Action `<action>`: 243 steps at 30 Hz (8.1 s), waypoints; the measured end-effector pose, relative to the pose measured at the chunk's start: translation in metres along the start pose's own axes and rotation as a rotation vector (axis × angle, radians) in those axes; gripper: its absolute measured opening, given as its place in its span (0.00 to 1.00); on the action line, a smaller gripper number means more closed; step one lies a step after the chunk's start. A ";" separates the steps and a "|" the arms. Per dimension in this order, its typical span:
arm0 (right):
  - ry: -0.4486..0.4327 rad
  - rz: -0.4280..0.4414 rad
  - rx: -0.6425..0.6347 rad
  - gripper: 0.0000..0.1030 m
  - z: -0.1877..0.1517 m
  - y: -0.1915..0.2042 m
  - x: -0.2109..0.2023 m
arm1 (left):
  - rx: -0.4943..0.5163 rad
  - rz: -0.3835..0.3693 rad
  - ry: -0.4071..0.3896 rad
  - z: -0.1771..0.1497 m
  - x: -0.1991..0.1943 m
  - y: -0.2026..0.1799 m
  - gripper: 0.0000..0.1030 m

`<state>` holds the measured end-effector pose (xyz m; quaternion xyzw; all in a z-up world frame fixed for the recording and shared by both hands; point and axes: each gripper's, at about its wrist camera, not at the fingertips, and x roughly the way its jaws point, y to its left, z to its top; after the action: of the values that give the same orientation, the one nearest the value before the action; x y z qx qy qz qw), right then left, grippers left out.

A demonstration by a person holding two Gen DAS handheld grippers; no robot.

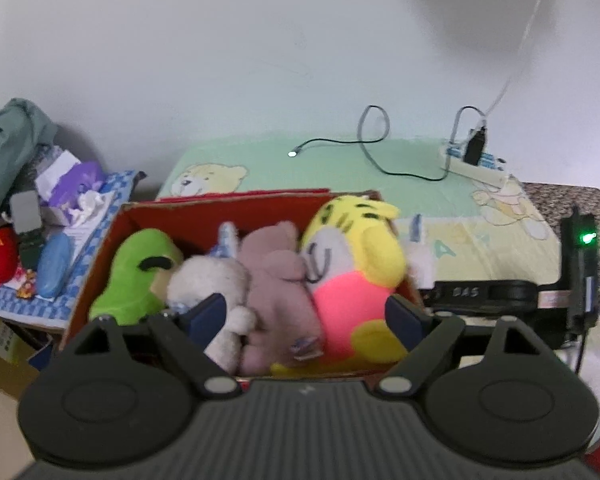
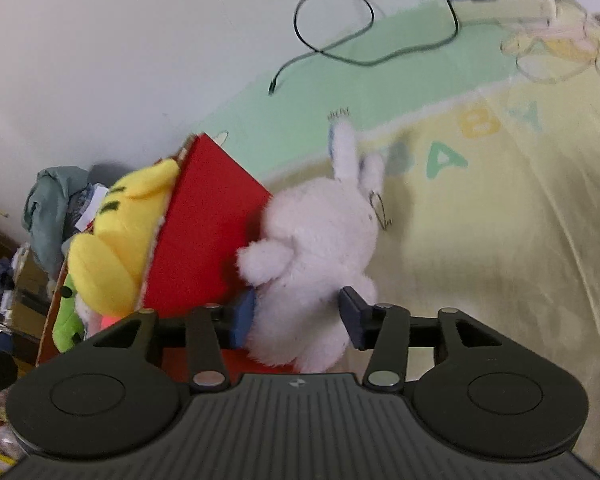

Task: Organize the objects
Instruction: 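Move the right gripper to the second white bunny and grasp it, then lift the second white bunny with the right gripper, then carry the second white bunny to the red box and lower it, then lower the white bunny into the red box and open the right gripper, then withdraw the right gripper upward from the red box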

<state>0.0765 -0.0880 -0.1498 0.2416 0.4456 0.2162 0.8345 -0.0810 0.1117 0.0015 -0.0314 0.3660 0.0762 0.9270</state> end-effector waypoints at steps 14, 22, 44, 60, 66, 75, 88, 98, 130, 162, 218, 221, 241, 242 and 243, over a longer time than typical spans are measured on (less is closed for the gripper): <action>-0.042 0.020 0.084 0.33 0.003 -0.064 -0.049 | 0.124 -0.238 0.012 0.001 0.016 -0.075 0.85; -0.026 0.056 0.117 0.42 0.016 -0.077 -0.031 | 0.140 -0.324 0.074 -0.003 0.041 -0.102 0.84; 0.009 0.135 0.198 0.18 -0.031 -0.131 -0.099 | 0.240 -0.419 0.246 -0.042 0.101 -0.162 0.84; 0.002 0.184 0.209 0.58 -0.007 -0.129 -0.065 | 0.162 -0.386 0.332 -0.041 0.166 -0.174 0.75; -0.001 0.214 0.222 0.52 -0.017 -0.128 -0.085 | 0.158 -0.429 0.325 -0.043 0.147 -0.176 0.75; -0.115 0.232 0.124 0.52 -0.026 -0.097 -0.149 | 0.186 -0.503 0.190 -0.034 0.077 -0.177 0.75; -0.269 0.377 -0.057 0.52 -0.014 0.026 -0.163 | 0.094 -0.502 -0.079 0.006 -0.016 -0.056 0.75; -0.192 0.426 -0.169 0.52 -0.012 0.126 -0.089 | -0.004 -0.415 -0.102 0.005 -0.023 0.061 0.75; -0.016 0.220 -0.276 0.50 -0.044 0.182 0.020 | -0.035 -0.306 0.081 -0.027 0.066 0.150 0.76; -0.115 0.214 -0.098 0.41 -0.019 0.166 -0.008 | -0.010 -0.212 0.075 -0.015 0.043 0.143 0.87; -0.203 -0.431 -0.181 0.58 -0.033 0.099 -0.146 | 0.100 0.018 0.113 -0.003 0.011 -0.009 0.98; -0.215 -0.478 -0.169 0.60 -0.035 0.092 -0.154 | 0.127 -0.006 0.114 -0.001 0.012 -0.026 0.98; -0.204 -0.628 -0.102 0.74 -0.034 0.068 -0.166 | 0.156 -0.016 0.149 -0.003 0.018 -0.049 0.98; -0.198 -0.626 -0.105 0.74 -0.034 0.069 -0.164 | 0.156 -0.011 0.150 -0.003 0.018 -0.048 0.98; -0.192 -0.623 -0.108 0.74 -0.034 0.071 -0.162 | 0.155 -0.003 0.150 -0.003 0.018 -0.046 0.98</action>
<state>-0.0448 -0.1180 -0.0207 0.0685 0.4051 -0.0501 0.9103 -0.0624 0.0684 -0.0127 0.0341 0.4392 0.0440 0.8967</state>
